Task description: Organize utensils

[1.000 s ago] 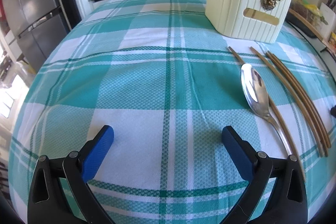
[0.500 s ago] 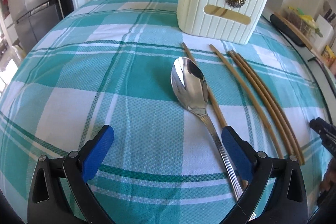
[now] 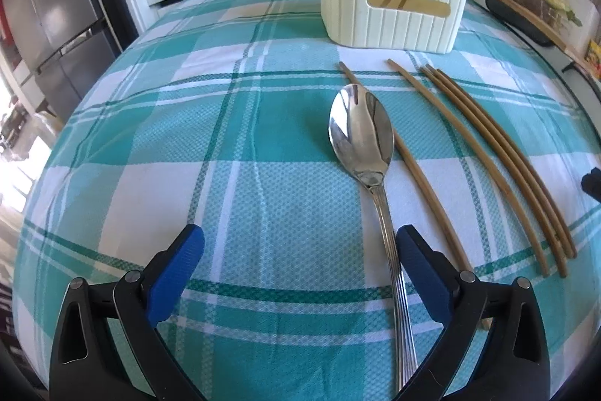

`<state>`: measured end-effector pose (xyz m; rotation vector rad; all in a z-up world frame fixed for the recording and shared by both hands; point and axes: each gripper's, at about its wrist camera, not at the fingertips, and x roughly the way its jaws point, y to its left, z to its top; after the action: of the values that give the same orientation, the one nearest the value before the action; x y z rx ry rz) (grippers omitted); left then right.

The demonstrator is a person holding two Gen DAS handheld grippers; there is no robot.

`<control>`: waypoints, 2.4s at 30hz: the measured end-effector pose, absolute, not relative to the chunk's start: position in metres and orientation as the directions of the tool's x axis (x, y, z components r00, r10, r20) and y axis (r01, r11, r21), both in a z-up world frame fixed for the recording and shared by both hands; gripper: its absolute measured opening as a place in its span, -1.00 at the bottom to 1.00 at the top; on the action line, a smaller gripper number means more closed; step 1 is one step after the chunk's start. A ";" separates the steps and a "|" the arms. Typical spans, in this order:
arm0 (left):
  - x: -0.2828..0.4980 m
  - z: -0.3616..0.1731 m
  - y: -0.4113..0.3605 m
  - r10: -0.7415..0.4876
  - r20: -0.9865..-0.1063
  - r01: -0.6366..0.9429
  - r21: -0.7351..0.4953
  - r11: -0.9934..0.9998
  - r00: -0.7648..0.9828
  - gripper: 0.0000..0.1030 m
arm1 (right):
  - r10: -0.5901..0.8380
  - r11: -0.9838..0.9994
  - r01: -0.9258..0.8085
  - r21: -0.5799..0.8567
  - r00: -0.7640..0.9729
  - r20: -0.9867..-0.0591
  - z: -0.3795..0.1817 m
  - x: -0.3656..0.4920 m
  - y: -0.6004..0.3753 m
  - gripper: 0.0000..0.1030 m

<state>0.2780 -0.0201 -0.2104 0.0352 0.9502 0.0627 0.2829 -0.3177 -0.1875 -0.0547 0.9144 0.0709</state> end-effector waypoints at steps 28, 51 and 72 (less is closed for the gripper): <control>0.285 -0.204 0.027 0.054 -0.790 -0.053 0.028 0.998 0.611 -0.51 | -0.054 0.987 -0.093 -0.130 0.572 -0.818 -0.194 0.276 -0.271 -0.87; 0.301 -0.216 0.044 0.012 -0.811 -0.014 0.004 1.000 0.585 0.99 | 0.062 0.987 -0.153 -0.039 0.604 -0.794 -0.200 0.294 -0.292 0.03; 0.301 -0.215 0.044 0.013 -0.812 -0.015 0.005 1.000 0.584 0.99 | 0.063 0.987 -0.154 -0.038 0.604 -0.794 -0.200 0.294 -0.292 0.04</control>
<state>0.3011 0.0440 -0.2155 -0.0030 0.9469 0.0163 0.2942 -0.2919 -0.1997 -0.1064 0.9139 0.1259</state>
